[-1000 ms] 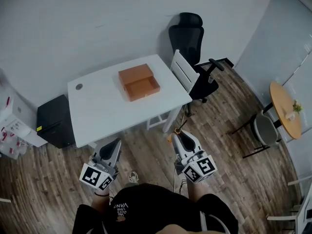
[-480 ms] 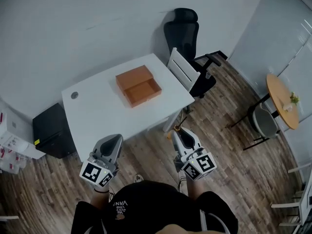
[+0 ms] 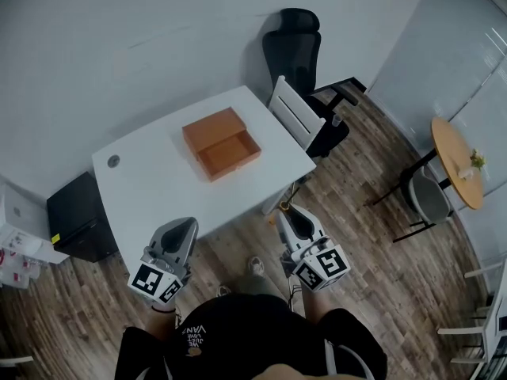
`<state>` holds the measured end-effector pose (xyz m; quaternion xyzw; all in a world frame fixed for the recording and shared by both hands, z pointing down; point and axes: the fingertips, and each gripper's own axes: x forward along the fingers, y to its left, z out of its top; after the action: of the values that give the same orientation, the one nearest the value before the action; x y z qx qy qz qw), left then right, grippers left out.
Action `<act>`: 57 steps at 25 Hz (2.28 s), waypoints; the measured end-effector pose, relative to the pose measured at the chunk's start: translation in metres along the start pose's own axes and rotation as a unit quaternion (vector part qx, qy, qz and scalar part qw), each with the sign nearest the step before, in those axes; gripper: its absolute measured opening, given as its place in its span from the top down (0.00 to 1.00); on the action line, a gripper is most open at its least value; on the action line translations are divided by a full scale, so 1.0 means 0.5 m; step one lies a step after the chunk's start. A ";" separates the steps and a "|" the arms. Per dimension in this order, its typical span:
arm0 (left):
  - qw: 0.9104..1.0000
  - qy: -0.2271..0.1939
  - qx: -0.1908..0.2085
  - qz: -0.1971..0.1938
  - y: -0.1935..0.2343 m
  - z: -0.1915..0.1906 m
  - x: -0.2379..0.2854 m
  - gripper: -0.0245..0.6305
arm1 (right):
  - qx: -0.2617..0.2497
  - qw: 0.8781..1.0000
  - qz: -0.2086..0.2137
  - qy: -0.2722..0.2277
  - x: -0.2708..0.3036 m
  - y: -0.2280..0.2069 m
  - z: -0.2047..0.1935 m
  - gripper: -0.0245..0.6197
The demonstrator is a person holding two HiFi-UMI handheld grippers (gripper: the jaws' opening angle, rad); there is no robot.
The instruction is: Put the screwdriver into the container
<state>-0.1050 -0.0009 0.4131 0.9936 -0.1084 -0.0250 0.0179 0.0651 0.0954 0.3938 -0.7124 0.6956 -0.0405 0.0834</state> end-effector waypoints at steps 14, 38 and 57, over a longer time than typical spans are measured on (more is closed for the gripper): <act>0.997 -0.009 0.002 0.080 0.054 -0.002 0.173 0.94 | -0.007 0.997 0.075 0.012 0.148 -0.181 0.024 0.84; 0.983 -0.010 0.003 0.186 0.147 -0.014 0.257 0.94 | -0.034 0.983 0.175 0.032 0.351 -0.269 0.018 0.84; 0.981 -0.008 0.009 0.191 0.288 -0.002 0.259 0.94 | -0.068 0.980 0.177 0.051 0.518 -0.251 -0.030 0.84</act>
<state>-0.0094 -0.1697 0.4142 0.9544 -0.2970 -0.0284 0.0122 0.1937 -0.1615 0.4155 -0.5787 0.8154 -0.0133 0.0051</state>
